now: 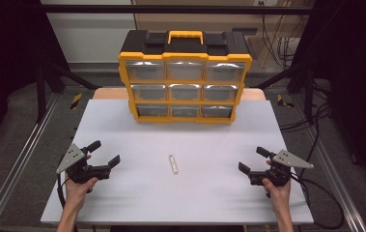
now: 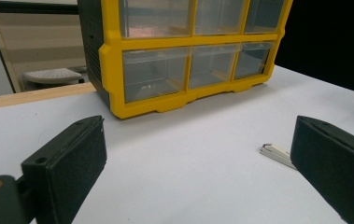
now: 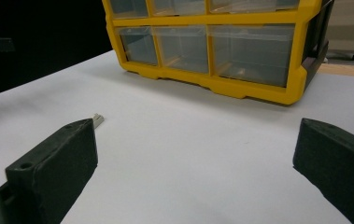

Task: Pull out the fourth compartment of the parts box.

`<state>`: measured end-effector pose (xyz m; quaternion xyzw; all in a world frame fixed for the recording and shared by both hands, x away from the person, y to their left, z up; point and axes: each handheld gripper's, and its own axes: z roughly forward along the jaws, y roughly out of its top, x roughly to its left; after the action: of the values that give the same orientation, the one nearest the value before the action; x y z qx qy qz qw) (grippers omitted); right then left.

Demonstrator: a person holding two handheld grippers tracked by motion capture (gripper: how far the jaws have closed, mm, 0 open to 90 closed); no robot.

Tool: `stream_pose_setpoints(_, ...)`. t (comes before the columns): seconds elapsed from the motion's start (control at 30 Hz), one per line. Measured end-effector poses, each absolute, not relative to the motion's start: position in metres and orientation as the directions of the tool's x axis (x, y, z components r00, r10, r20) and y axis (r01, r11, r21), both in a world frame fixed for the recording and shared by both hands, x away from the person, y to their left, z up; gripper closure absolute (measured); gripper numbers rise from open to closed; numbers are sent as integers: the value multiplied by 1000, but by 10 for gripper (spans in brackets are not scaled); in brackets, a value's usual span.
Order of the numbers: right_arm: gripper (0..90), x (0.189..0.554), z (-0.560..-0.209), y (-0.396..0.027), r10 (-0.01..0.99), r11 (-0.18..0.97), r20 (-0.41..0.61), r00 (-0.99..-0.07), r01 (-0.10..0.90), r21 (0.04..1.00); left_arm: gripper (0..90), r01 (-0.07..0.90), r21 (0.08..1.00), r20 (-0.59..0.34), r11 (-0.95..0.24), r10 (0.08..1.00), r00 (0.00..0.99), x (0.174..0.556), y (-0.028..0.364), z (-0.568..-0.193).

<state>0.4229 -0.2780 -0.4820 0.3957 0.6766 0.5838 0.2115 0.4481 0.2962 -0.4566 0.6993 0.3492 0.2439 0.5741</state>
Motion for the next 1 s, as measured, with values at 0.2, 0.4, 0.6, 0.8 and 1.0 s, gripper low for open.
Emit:
stream_pose_setpoints(0.2, 5, 423, -482, -278, 780, 3, 177, -601, 285, 958, 35, 206, 973, -56, -103, 764, 643, 447, 294, -456)
stream_pose_setpoints(0.4, 5, 422, -481, -278, 779, 4, 175, -602, 285, 959, 35, 212, 970, -50, -119, 757, 651, 448, 292, -454)
stream_pose_setpoints(0.6, 5, 422, -480, -278, 777, 4, 172, -606, 279, 960, 33, 207, 970, -40, -129, 754, 656, 448, 290, -450)
stream_pose_setpoints(0.8, 5, 422, -480, -276, 774, 10, 171, -610, 281, 960, 31, 189, 972, -22, -140, 745, 667, 448, 286, -443)
stream_pose_setpoints(1.0, 5, 423, -481, -276, 774, 13, 168, -610, 281, 960, 29, 180, 970, -3, -163, 733, 680, 450, 280, -439)
